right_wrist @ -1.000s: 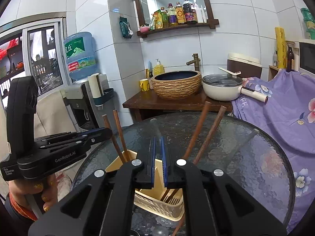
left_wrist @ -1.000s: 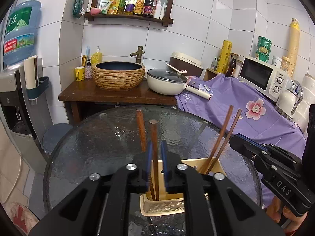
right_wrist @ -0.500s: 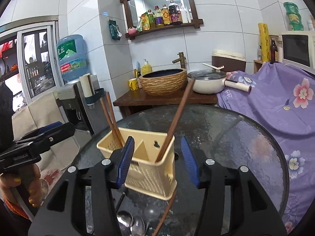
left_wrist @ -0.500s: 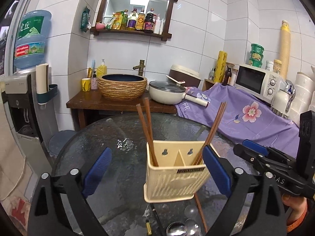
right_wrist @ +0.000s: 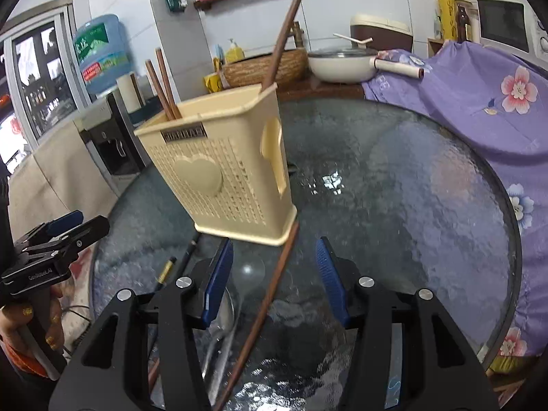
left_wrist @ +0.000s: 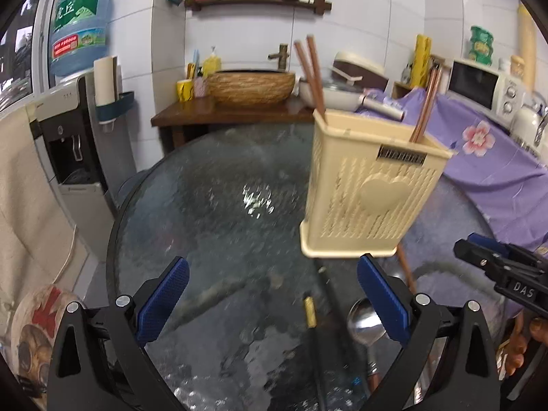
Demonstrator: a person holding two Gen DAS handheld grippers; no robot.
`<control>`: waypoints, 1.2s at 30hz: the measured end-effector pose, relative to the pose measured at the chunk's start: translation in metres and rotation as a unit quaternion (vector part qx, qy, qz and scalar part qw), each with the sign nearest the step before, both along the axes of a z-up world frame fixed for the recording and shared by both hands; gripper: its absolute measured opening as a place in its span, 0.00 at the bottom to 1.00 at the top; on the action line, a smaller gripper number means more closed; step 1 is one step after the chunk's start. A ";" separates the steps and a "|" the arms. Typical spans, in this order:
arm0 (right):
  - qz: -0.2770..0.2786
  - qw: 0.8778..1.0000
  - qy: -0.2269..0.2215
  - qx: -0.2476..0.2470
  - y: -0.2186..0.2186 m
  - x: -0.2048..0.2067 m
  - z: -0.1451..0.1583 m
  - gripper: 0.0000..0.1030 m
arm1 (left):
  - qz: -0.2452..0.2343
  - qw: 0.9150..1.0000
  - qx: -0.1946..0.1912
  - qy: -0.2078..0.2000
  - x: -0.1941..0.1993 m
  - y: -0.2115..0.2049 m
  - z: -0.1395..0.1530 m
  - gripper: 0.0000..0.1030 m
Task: Organize utensils
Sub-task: 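Move the left tool to the black chopstick while the right tool approaches a wooden chopstick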
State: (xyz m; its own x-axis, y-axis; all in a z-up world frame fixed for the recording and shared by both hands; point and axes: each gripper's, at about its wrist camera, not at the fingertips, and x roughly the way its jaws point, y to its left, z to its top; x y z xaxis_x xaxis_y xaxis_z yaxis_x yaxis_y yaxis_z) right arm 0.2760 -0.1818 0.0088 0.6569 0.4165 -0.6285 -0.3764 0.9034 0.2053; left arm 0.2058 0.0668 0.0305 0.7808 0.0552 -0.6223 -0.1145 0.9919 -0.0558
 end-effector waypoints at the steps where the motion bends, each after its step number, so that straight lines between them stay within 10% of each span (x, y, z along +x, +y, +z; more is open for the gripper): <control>1: -0.001 1.000 0.005 -0.007 0.001 -0.001 -0.005 0.50 | 0.001 1.000 -0.003 0.005 -0.001 0.001 -0.005 0.94; 6: 0.000 0.999 0.030 -0.030 0.006 -0.001 -0.025 0.50 | -0.001 0.999 -0.034 0.026 -0.006 0.011 -0.024 0.89; 14: 0.009 0.997 0.056 -0.058 0.023 0.003 -0.046 0.47 | -0.018 0.996 -0.050 0.070 -0.004 0.009 -0.045 0.52; 36: -0.006 0.991 0.085 -0.105 0.052 0.039 -0.059 0.24 | -0.058 0.991 -0.021 0.120 -0.006 -0.026 -0.065 0.34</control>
State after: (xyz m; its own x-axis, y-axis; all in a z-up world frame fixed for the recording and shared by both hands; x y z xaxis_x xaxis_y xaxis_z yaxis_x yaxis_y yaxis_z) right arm 0.3146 -0.1294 -0.0498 0.5383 0.2573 -0.8025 -0.3405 0.9375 0.0721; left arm 0.1995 0.0413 -0.0344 0.6098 -0.0571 -0.7905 -0.0139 0.9965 -0.0827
